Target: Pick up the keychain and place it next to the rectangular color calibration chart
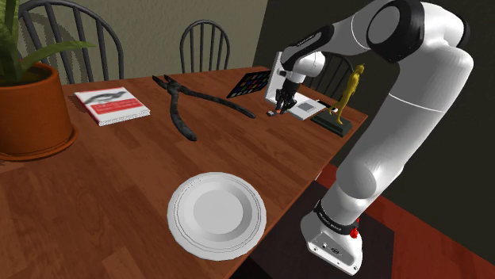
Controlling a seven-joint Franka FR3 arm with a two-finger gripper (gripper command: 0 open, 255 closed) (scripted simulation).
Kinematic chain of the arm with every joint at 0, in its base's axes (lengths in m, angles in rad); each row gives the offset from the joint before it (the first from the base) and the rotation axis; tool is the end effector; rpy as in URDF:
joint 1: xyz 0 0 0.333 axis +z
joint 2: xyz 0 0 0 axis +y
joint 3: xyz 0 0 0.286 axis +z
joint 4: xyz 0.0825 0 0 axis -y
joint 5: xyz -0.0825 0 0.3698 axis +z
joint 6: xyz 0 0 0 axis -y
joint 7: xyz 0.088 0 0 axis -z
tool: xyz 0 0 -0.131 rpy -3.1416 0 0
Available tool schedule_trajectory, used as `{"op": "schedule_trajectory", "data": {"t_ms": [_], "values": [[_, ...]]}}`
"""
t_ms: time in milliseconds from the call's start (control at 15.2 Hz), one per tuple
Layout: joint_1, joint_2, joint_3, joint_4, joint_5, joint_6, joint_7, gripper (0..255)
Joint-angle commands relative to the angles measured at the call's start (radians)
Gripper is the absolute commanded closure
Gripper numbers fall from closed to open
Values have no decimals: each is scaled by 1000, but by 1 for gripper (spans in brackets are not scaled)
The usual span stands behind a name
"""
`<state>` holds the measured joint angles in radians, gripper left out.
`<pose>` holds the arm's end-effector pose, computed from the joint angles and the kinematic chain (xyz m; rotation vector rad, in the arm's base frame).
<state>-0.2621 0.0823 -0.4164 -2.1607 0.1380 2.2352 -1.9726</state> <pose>0.4199 -0.3297 0.3177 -2.5675 -1.7758 -0.1144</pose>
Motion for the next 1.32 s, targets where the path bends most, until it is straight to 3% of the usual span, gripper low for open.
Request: {"op": "schedule_trajectory", "data": {"t_ms": [0,594,660,990,1254], "values": [[-1,15,1,-13,11,27,-10,255],[-2,21,2,-17,15,36,-13,255],[-2,21,2,-17,15,36,-13,0],[-2,21,2,-17,15,36,-13,0],[-1,-50,-6,38,-32,-82,19,0]]}}
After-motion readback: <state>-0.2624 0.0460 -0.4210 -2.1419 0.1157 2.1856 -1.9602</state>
